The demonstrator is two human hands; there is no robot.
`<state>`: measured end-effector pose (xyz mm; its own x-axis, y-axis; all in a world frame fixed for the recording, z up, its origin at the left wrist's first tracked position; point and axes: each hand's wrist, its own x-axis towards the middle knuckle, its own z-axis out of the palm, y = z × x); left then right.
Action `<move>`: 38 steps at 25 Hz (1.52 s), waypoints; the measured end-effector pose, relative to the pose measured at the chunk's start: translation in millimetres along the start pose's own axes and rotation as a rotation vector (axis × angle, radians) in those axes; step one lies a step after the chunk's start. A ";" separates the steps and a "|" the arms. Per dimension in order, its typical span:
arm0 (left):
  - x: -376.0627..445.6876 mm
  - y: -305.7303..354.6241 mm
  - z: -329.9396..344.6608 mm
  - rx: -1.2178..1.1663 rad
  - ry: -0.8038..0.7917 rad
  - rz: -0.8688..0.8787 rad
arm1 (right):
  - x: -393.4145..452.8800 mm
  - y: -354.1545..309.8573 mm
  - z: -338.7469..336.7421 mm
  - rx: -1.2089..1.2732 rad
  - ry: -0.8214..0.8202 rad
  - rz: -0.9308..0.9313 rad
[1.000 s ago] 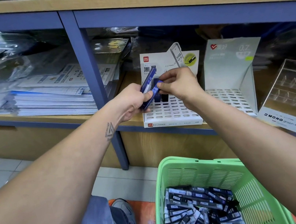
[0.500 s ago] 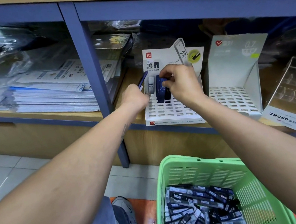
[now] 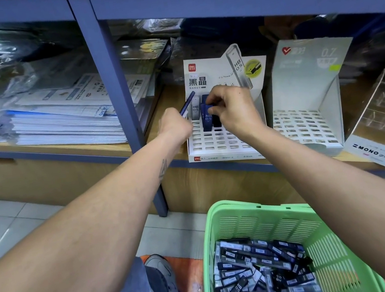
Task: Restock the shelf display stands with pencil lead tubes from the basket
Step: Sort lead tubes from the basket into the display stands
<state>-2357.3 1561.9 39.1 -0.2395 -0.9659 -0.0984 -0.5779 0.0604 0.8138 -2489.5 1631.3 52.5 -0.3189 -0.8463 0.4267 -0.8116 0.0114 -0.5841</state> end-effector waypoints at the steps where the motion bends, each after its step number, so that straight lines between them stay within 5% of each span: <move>1: -0.2 0.5 -0.3 0.001 0.001 -0.002 | -1.1 1.2 1.0 -0.019 -0.007 -0.002; 5: -0.8 0.8 -1.0 -0.016 -0.007 -0.025 | -4.0 0.5 1.7 -0.182 0.039 -0.093; 12: -6.3 5.2 -14.4 -0.164 0.009 -0.037 | -15.9 1.6 -5.2 -0.122 -0.001 -0.077; 22: -8.4 2.7 -12.2 -0.080 -0.009 -0.018 | -0.3 -6.4 -4.6 -0.357 -0.112 -0.007; 26: -15.0 18.2 -24.7 -0.320 -0.045 0.001 | -6.7 -18.5 -9.9 -0.116 0.013 -0.006; 30: -32.3 24.1 -36.8 -0.636 -0.450 0.092 | -4.6 -34.6 -16.7 0.299 -0.008 0.148; 38: -39.9 15.1 -40.1 -0.473 -0.643 0.108 | -7.6 -35.5 -29.3 0.703 -0.029 0.271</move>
<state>-2325.2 1591.3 78.3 -0.7608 -0.6178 -0.1988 -0.1688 -0.1074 0.9798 -2472.7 1653.0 90.2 -0.4423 -0.8760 0.1925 -0.1999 -0.1129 -0.9733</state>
